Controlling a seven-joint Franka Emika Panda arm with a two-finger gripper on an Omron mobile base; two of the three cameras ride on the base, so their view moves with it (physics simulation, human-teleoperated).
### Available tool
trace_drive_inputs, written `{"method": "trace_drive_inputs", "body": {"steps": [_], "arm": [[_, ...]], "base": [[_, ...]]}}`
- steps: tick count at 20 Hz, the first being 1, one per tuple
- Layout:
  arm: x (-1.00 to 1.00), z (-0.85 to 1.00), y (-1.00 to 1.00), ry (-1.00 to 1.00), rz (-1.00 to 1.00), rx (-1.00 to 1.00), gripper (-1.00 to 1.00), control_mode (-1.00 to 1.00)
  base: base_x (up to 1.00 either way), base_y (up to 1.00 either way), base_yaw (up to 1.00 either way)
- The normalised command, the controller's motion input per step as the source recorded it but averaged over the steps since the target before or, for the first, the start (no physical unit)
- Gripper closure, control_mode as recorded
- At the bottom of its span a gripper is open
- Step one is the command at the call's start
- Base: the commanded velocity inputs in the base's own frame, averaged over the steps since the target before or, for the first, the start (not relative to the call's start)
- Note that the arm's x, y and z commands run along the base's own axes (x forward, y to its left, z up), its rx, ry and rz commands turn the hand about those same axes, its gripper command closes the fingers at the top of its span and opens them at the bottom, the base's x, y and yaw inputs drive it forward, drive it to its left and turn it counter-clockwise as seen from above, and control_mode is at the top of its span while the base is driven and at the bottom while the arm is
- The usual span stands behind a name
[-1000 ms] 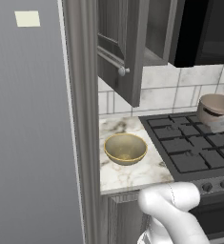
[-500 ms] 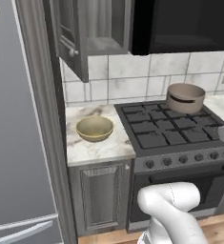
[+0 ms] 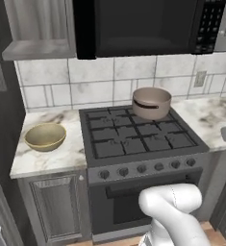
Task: Open the cabinet and move the ladle to the pot. Then close the cabinet.
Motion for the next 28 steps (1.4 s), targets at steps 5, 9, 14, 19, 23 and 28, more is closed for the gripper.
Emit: {"method": "trace_drive_inputs", "body": {"steps": [5,9,14,19,23,28], "arm": [[0.00,0.00,0.00,0.00,0.00,0.00,1.00,1.00],[0.00,0.00,0.00,0.00,0.00,0.00,1.00,1.00],[0.00,0.00,0.00,0.00,0.00,0.00,1.00,1.00],[0.07,-0.09,-0.08,0.00,0.00,0.05,1.00,-1.00],[0.36,-0.28,-0.28,0.00,0.00,0.14,1.00,-1.00],[0.70,-0.31,-0.21,0.00,0.01,0.16,1.00,-1.00]], "base": [[0.68,-0.31,0.00],[0.88,-0.05,0.00],[0.73,-0.12,0.00],[0.25,-0.12,0.00],[0.00,0.00,0.00],[0.00,0.00,0.00]]}}
